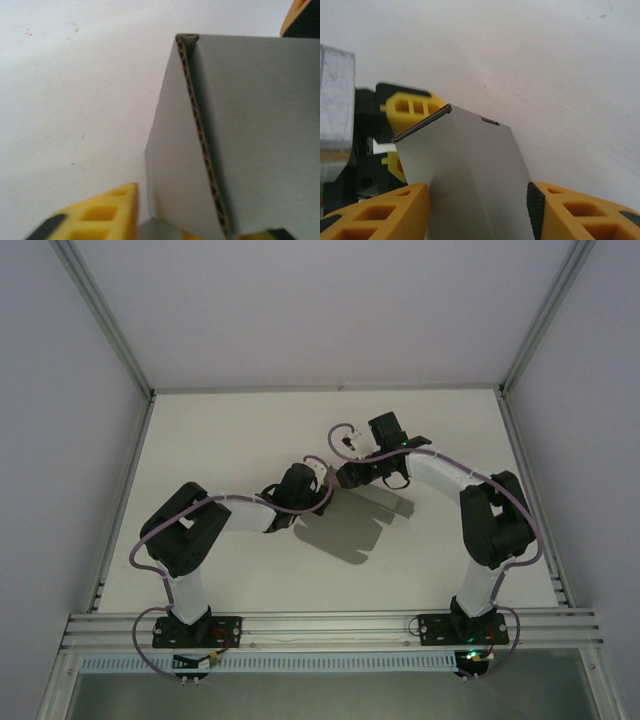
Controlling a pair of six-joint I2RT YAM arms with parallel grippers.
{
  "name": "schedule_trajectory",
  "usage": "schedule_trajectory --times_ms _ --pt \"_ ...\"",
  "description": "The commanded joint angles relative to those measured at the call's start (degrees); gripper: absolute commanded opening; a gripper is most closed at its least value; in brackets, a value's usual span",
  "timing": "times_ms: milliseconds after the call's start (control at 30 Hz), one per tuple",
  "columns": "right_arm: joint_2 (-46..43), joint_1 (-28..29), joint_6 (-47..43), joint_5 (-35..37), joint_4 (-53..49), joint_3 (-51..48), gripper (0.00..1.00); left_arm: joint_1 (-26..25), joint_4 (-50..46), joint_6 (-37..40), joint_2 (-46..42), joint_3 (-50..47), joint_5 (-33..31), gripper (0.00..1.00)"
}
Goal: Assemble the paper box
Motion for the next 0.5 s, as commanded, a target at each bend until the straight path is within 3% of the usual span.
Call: schedule_trajectory --times_ms 0,100,300,400,467 --pt "3.2 -0.2 -0.9 2.6 -6.8 -1.9 0.54 0.4 0.7 -1.8 -1.2 1.3 -4.6 0.35" --pt "3.7 -0.8 -0.8 1.4 -7.7 -1.2 0.54 0.5 3.1 -1.6 -0.9 1.7 -4.2 0.49" --pt "5.4 -1.4 -2.1 -1.2 -11.2 0.7 0.54 0.6 6.4 1.1 1.0 3.4 3.4 0.56" --pt "5.6 -1.8 -2.6 -2.8 -11.7 1.0 0.54 0.9 7.1 2.0 1.8 4.2 6.4 0.54" --pt "6.0 -2.2 -2.6 -3.2 -12.5 1.7 0.53 1.0 6.2 2.5 2.8 5.5 7.3 0.41"
